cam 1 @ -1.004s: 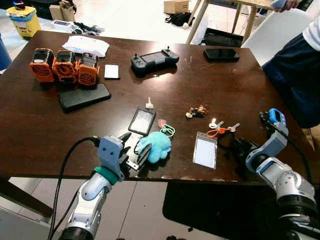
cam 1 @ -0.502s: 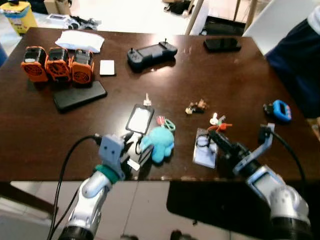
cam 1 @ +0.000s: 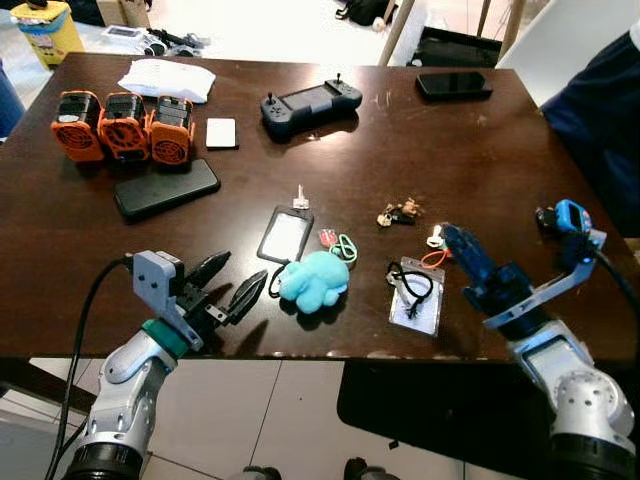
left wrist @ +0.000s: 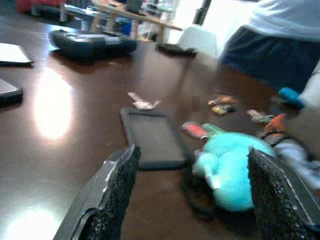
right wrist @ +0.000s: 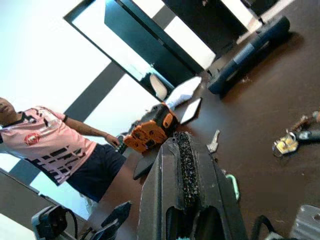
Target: Hang keys on a hook
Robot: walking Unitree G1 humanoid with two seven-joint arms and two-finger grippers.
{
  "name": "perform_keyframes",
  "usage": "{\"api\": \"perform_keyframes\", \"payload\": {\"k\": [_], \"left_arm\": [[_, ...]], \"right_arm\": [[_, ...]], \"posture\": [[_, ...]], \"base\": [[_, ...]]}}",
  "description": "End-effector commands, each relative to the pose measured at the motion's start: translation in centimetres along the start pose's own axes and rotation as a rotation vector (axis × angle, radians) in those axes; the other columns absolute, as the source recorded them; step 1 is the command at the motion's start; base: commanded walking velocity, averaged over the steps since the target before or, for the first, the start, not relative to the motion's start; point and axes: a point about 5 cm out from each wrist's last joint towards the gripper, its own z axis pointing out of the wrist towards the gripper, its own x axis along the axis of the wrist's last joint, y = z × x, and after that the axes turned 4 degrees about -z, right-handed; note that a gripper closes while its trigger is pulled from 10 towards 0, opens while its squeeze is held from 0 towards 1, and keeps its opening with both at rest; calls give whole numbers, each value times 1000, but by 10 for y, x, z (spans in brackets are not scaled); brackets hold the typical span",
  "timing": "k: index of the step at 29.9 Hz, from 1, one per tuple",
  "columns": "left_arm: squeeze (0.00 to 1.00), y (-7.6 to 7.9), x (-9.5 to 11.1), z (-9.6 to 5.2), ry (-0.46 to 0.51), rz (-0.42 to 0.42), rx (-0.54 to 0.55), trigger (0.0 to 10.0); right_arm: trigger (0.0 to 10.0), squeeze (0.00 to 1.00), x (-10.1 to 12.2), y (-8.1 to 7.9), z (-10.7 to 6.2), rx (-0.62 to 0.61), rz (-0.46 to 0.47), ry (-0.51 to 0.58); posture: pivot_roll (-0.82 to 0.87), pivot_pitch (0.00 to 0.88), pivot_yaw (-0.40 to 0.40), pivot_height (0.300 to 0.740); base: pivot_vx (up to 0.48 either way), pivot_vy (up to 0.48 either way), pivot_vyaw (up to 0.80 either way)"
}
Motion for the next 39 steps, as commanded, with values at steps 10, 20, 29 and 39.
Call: {"api": "perform_keyframes", "payload": {"k": [10,20,29,39], "left_arm": [[0,17,29,21,56,74,-149,10000],[0,22,33,27,-3,151,-156,10000],[0,23,32,28,-4,153,-147,10000],[0,28,24,31,-3,113,-132,10000]], "right_arm": [[10000,0,5,4,25,-134,-209,-92],[10000,1000,-10,19,15,-249,-353,-312],[10000,1000,-18,10,18,-195,-414,-387],[10000,0,-36,4,25,-182,-590,-526]], "posture": [[-29,89,35,740],[-28,94,33,740],[-34,98,34,740],[-44,107,35,740]], "base": [[0,0,0],[0,0,0],[0,0,0],[0,0,0]]}}
